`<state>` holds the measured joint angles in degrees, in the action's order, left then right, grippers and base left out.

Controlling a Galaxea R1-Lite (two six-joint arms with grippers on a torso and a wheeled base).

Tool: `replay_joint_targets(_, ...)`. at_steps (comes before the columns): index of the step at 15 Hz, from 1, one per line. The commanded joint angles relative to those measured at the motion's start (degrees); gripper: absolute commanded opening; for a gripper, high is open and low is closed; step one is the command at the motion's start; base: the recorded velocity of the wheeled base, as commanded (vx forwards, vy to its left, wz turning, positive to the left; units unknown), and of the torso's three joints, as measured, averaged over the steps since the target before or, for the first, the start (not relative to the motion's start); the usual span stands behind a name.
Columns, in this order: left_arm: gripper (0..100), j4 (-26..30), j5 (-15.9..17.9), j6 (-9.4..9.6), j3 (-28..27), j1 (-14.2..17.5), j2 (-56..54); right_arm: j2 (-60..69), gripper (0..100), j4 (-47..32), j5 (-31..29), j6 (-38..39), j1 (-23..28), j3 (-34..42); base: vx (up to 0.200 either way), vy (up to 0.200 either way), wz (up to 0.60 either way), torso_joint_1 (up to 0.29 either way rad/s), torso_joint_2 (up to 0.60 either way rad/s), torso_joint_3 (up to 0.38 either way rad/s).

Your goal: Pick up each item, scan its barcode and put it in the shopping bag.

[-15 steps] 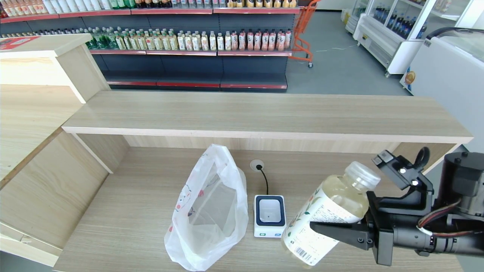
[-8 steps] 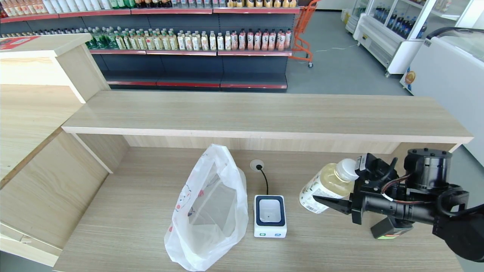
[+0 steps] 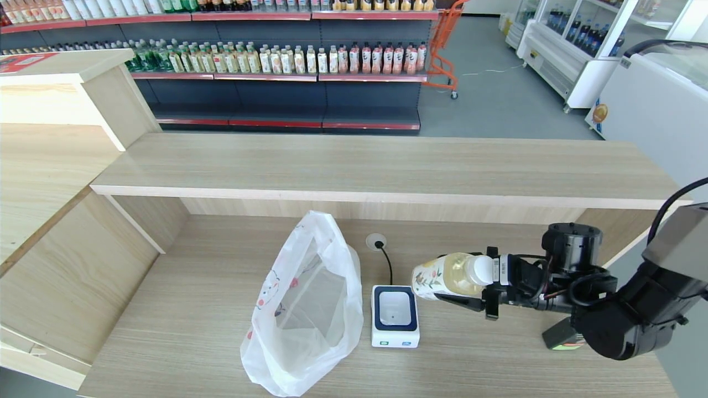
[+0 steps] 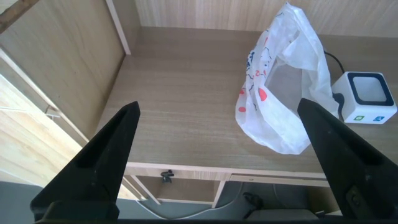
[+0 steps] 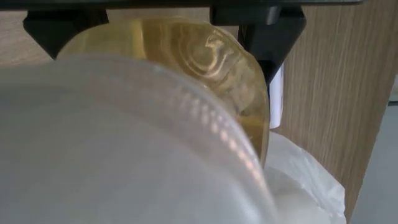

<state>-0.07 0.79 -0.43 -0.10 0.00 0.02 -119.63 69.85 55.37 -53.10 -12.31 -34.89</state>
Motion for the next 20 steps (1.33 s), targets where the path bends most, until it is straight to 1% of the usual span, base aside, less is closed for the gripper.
replay_joint_targets(1, 100, 0.0, 0.0, -0.01, 0.0, 0.0, 0.0, -5.7, 0, 0.9, 1.0, -0.9, -0.3, -2.5, 0.0, 0.0, 0.0, 0.0, 0.0, 0.0)
replay_joint_targets(3, 100, 0.0, 0.0, -0.01, 0.0, 0.0, 0.0, -7.6, 0, 1.0, 2.3, -3.4, -1.2, -4.3, 0.0, 0.0, 0.0, 0.0, 0.0, 0.0)
replay_joint_targets(6, 100, 0.0, 0.0, -0.01, 0.0, 0.0, 0.0, -10.7, 0, 2.4, 3.4, -4.5, -2.2, -5.9, 0.0, 0.0, 0.0, 0.0, 0.0, 0.0)
replay_joint_targets(11, 100, 0.0, 0.0, -0.01, 0.0, 0.0, 0.0, -15.0, 0, 2.9, 4.0, -7.5, -3.3, -11.1, 0.0, 0.0, 0.0, 0.0, 0.0, 0.0)
replay_joint_targets(16, 100, 0.0, 0.0, -0.01, 0.0, 0.0, 0.0, -18.5, 0, 2.9, 7.4, -8.6, -4.4, -15.7, 0.0, 0.0, 0.0, 0.0, 0.0, 0.0)
replay_joint_targets(20, 100, 0.0, 0.0, -0.01, 0.0, 0.0, 0.0, -18.9, 0, 2.8, 7.9, -9.1, -4.6, -16.4, 0.0, 0.0, 0.0, 0.0, 0.0, 0.0)
